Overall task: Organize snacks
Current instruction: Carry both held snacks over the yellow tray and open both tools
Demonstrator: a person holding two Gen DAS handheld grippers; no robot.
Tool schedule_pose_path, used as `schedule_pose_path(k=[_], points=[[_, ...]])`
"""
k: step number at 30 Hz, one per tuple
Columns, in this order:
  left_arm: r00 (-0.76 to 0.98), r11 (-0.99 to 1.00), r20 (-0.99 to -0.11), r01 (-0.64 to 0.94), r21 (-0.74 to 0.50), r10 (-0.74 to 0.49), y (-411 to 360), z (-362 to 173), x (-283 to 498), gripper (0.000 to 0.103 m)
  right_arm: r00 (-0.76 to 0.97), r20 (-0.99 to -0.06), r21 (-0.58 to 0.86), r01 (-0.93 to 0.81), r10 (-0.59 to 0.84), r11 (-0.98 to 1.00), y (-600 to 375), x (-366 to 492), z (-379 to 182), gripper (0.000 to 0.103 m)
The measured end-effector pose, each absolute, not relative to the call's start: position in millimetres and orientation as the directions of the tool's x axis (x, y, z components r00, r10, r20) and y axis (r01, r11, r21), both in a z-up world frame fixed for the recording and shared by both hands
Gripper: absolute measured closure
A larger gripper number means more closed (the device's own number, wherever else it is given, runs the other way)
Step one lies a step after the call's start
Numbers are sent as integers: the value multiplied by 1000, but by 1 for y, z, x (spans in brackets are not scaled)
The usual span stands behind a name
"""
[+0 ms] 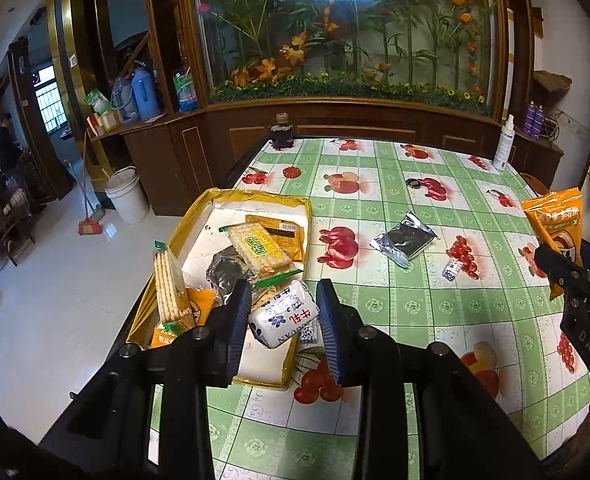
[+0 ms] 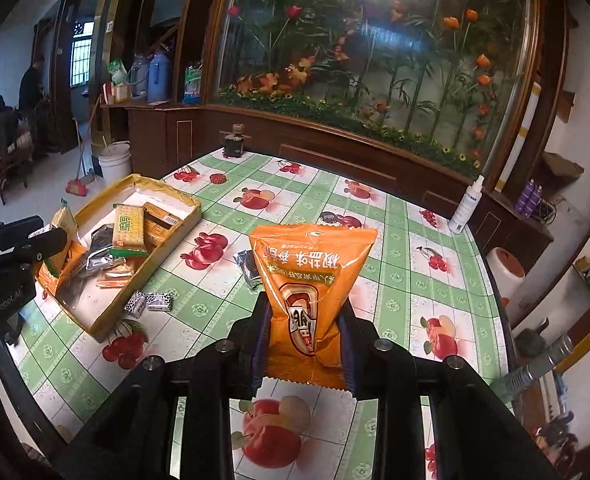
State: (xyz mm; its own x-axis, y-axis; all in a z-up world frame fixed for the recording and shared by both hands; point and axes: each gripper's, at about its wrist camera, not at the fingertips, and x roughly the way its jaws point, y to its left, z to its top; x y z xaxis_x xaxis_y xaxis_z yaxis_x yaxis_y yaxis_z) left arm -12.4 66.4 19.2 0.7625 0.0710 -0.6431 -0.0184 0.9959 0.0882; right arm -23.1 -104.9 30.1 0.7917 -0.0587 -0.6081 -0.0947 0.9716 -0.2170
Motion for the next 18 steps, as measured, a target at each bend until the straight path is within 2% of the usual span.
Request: schedule_pose_path(k=[18], points=[[728,995,-678,-72,73,102,95,1,11,72,786,-616,-250,-148,-39,957,-81,-3,21,70]])
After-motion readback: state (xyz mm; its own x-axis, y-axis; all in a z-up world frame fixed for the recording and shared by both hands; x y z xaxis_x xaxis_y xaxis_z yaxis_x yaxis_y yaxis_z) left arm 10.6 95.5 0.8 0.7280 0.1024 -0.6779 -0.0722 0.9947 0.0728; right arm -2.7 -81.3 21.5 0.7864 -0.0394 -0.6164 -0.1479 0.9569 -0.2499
